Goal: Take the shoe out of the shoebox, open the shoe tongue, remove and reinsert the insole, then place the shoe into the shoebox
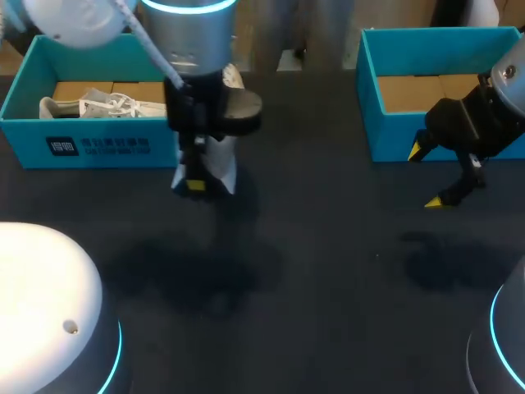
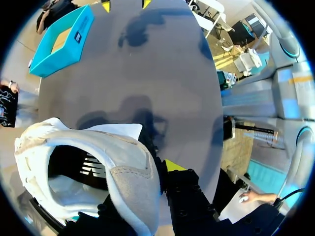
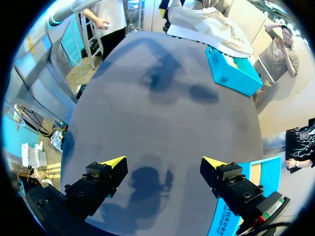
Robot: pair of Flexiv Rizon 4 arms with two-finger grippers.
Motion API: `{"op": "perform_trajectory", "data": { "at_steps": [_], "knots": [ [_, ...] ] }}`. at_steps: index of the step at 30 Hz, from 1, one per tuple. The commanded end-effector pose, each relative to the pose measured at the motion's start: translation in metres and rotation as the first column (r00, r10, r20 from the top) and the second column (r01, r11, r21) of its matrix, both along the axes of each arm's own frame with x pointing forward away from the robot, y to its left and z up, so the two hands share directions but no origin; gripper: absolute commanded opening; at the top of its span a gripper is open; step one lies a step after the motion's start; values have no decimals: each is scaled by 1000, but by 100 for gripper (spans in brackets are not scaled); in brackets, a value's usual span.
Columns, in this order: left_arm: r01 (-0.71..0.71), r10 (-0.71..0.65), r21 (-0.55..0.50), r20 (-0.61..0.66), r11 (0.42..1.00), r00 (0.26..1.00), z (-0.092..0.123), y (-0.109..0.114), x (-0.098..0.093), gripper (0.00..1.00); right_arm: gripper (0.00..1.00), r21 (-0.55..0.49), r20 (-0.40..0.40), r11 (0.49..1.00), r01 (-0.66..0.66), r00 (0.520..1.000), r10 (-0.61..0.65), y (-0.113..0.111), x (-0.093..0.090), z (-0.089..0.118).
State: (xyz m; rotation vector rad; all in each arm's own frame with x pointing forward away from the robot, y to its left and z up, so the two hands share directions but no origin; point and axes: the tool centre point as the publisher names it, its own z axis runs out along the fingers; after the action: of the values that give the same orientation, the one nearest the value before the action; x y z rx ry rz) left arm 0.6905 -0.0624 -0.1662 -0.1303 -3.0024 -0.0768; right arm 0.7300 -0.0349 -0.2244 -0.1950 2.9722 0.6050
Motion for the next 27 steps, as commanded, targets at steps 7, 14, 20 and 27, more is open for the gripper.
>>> {"op": "perform_trajectory", "data": {
  "at_steps": [7,14,20,27],
  "knots": [
    [-31,32,-42,19,999,999,2,73,18,0,100,-2,1,1000,1,1000,-1,1,0,-1],
    [-33,34,-26,24,999,999,2,112,36,0,100,-2,1,1000,1,1000,-1,1,0,-1],
    [-54,55,-16,41,998,998,-1,148,53,0,100,-2,1,1000,1,1000,-1,1,0,-1],
    [-91,93,-33,43,995,995,-4,196,79,0,100,-2,1,1000,1,1000,-1,1,0,-1]
  ]
}}
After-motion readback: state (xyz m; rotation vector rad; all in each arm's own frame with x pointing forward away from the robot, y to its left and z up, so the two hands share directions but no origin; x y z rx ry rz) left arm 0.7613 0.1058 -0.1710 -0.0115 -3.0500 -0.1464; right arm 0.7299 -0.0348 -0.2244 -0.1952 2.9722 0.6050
